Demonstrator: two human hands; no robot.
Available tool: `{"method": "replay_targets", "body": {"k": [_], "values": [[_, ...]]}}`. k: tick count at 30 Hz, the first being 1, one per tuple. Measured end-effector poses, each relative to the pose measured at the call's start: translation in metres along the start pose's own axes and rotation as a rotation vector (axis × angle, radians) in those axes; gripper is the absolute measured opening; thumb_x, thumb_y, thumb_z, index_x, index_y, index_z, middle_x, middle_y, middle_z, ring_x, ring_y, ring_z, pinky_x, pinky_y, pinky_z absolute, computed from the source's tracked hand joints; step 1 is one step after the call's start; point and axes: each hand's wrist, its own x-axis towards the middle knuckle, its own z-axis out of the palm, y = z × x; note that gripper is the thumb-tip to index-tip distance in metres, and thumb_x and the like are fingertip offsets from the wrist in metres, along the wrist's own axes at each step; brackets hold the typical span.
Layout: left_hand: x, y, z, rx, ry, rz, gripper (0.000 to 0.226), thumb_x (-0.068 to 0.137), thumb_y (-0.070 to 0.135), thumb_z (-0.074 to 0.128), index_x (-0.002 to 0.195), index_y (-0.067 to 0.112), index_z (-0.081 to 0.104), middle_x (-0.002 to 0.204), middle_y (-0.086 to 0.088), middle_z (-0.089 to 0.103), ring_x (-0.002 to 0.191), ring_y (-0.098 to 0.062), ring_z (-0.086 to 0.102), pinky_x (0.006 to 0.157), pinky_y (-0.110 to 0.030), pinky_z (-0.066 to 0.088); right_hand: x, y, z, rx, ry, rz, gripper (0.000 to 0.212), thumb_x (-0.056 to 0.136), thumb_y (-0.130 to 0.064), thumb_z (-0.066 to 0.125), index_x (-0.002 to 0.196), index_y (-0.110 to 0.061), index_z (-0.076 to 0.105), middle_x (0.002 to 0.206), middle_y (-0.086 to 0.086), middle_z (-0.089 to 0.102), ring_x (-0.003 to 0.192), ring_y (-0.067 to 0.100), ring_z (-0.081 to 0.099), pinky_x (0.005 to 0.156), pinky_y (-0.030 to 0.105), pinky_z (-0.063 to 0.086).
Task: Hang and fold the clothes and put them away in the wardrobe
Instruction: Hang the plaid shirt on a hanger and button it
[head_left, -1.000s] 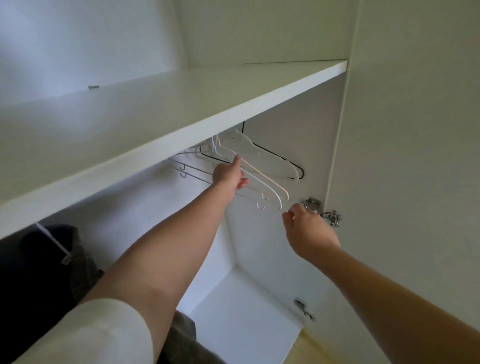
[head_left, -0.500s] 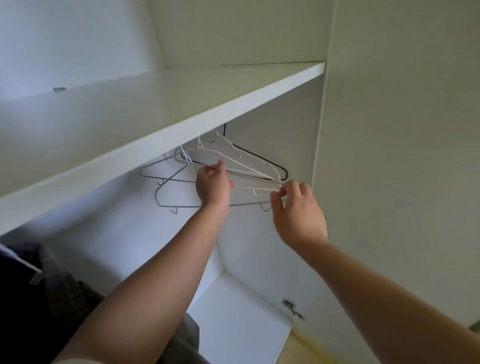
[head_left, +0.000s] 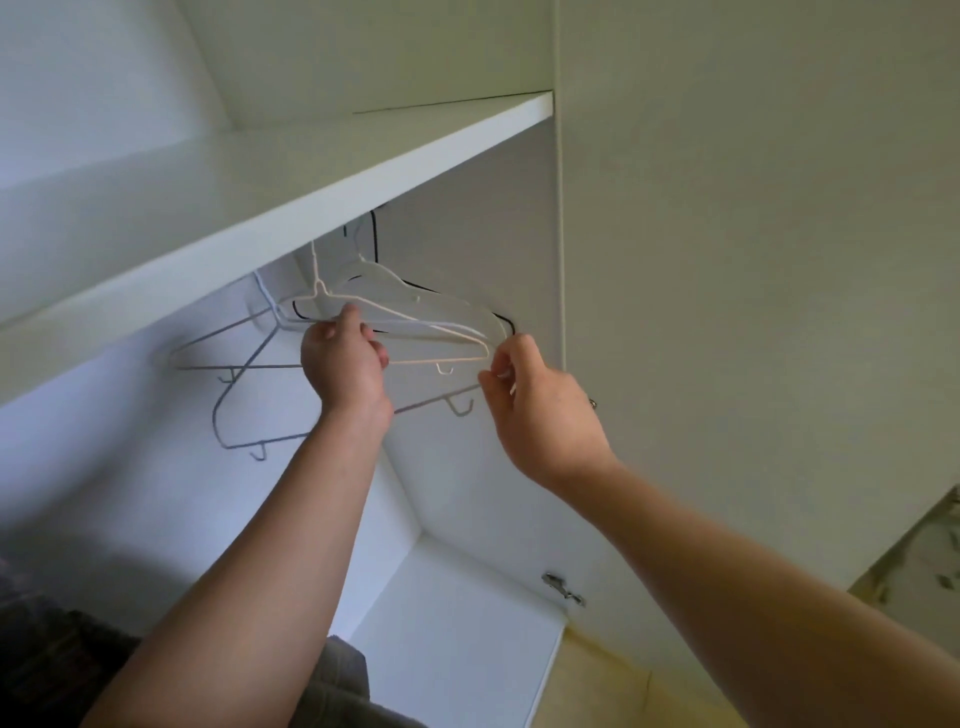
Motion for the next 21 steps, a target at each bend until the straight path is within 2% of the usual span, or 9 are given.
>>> {"method": "replay_targets", "body": {"k": [3,7,12,15,18,21], "values": [[0.007,0.012,0.009,0.002,-0.029,0.036,0.026,0.097,0.013,0.057,0.075,0.018,0.044,0.057,0.005,0.045,0.042,-0.012,0.032,0.043,-0.022,0.028,0.001,-0.002,0.002,0.005,-0.039,-0.022,0.015,0.103,-0.035,0.050,0.101,-0.022,0.042,0.089,0.002,0.066,0.075,0.038,0.059,0.064,0.044,0.052],[0.003,0.011,0.015,0.044,-0.052,0.011,0.023,0.098,0.014,0.056,0.078,0.015,0.045,0.060,0.002,0.043,0.042,-0.013,0.032,0.045,-0.023,0.028,-0.002,0.000,0.006,0.040,0.008,0.039,0.015,0.101,-0.032,0.052,0.097,-0.022,0.041,0.078,-0.001,0.061,0.071,0.036,0.056,0.062,0.043,0.051],[-0.022,-0.004,0.013,0.060,-0.120,-0.052,0.026,0.097,0.015,0.062,0.076,0.017,0.047,0.058,0.004,0.046,0.041,-0.011,0.035,0.044,-0.021,0.030,-0.009,0.019,0.006,0.079,0.104,0.266,0.015,0.100,-0.034,0.051,0.095,-0.026,0.039,0.082,-0.003,0.063,0.075,0.032,0.056,0.064,0.039,0.047],[-0.048,-0.018,0.016,0.019,-0.240,-0.166,0.030,0.096,0.014,0.066,0.072,0.019,0.049,0.054,0.006,0.046,0.040,-0.010,0.034,0.043,-0.020,0.028,-0.020,0.039,0.000,0.137,0.202,0.426,0.015,0.098,-0.032,0.054,0.099,-0.025,0.041,0.090,-0.003,0.063,0.082,0.027,0.057,0.065,0.034,0.039],[-0.081,-0.040,0.024,0.048,-0.387,-0.315,0.028,0.094,0.014,0.069,0.070,0.019,0.055,0.054,0.005,0.049,0.041,-0.009,0.036,0.043,-0.021,0.029,-0.038,0.059,-0.011,0.090,0.332,0.577,0.021,0.094,-0.026,0.061,0.107,-0.020,0.045,0.110,0.002,0.056,0.101,0.029,0.055,0.081,0.036,0.041],[-0.117,-0.066,0.036,0.098,-0.517,-0.467,0.026,0.093,0.015,0.070,0.072,0.018,0.055,0.053,0.005,0.051,0.040,-0.009,0.035,0.045,-0.021,0.029,-0.064,0.073,-0.027,-0.193,0.443,0.672,0.033,0.084,-0.020,0.066,0.108,-0.018,0.043,0.125,0.006,0.046,0.122,0.031,0.043,0.102,0.043,0.029]]}}
